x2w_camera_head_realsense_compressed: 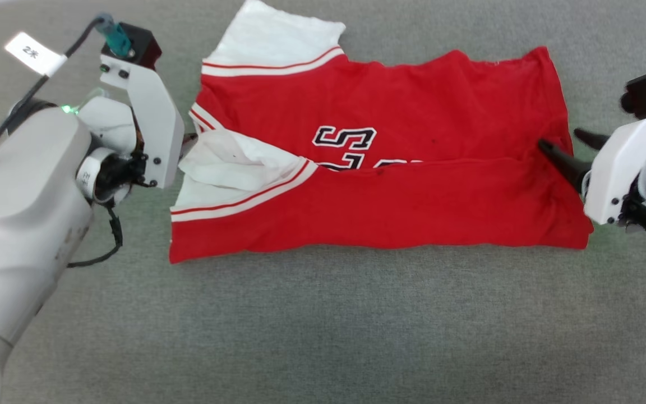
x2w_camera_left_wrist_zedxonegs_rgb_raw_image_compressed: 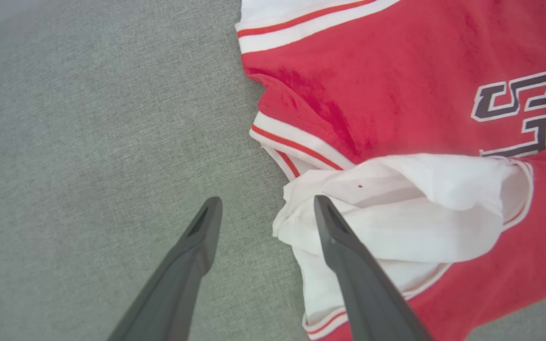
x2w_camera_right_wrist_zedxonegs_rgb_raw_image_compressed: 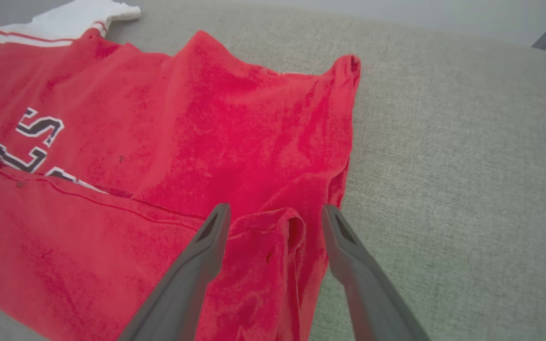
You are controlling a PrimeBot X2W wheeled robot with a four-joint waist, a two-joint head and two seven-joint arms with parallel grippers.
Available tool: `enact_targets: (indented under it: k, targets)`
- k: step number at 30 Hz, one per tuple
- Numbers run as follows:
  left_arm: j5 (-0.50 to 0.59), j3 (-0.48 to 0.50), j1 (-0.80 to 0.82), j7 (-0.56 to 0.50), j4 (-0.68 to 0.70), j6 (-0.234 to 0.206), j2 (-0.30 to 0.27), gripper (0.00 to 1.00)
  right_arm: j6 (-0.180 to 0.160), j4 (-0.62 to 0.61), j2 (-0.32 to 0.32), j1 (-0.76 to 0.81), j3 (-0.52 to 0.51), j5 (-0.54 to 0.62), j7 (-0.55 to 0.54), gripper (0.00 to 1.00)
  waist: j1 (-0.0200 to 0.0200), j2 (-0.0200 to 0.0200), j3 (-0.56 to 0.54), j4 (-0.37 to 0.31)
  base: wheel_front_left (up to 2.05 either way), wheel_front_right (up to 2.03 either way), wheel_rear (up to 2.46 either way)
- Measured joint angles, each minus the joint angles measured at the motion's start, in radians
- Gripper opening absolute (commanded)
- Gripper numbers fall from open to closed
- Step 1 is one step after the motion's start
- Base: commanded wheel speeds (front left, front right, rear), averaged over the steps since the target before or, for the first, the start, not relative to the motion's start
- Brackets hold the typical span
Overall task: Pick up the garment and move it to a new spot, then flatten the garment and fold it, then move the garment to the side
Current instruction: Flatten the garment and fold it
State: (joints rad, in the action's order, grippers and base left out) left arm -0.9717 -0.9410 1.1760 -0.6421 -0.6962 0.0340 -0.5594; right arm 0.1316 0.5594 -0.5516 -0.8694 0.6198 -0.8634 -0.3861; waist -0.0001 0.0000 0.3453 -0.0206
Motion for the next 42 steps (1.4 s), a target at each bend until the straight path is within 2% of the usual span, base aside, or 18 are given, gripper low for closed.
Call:
enact_targets:
  k: [3,12,18,24,31,42]
  targets:
    - [-0.021,0.006,-0.021,-0.040,0.056,-0.033,-0.019,1.00,0.000,-0.020,-0.006,0.023,-0.034,0.005,0.055,1.00,0.0001,0.0000,-0.019,0.008,0.00,0.00,0.00]
    - [-0.100,0.027,-0.162,-0.159,0.349,-0.194,-0.123,1.00,0.000,-0.105,-0.001,0.137,-0.230,0.103,0.273,1.00,0.0001,0.0000,-0.067,0.025,0.00,0.00,0.00]
    - [-0.139,0.038,-0.266,-0.191,0.529,-0.293,-0.207,1.00,0.000,-0.209,0.040,0.237,-0.403,0.230,0.362,1.00,0.0001,0.0000,-0.078,0.023,0.00,0.00,0.00]
    - [-0.196,0.071,-0.343,-0.171,0.569,-0.349,-0.225,1.00,0.000,-0.360,0.137,0.352,-0.558,0.347,0.366,1.00,0.0000,0.0000,-0.076,0.007,0.00,0.00,0.00]
    - [-0.227,0.082,-0.372,-0.158,0.481,-0.357,-0.196,1.00,0.000,-0.506,0.244,0.449,-0.663,0.417,0.289,1.00,0.0000,0.0000,-0.071,-0.019,0.00,0.00,0.00]
    - [-0.238,0.091,-0.341,-0.101,0.225,-0.271,-0.111,1.00,0.000,-0.598,0.308,0.514,-0.713,0.441,0.193,1.00,0.0001,0.0000,-0.063,-0.049,0.00,0.00,0.00]
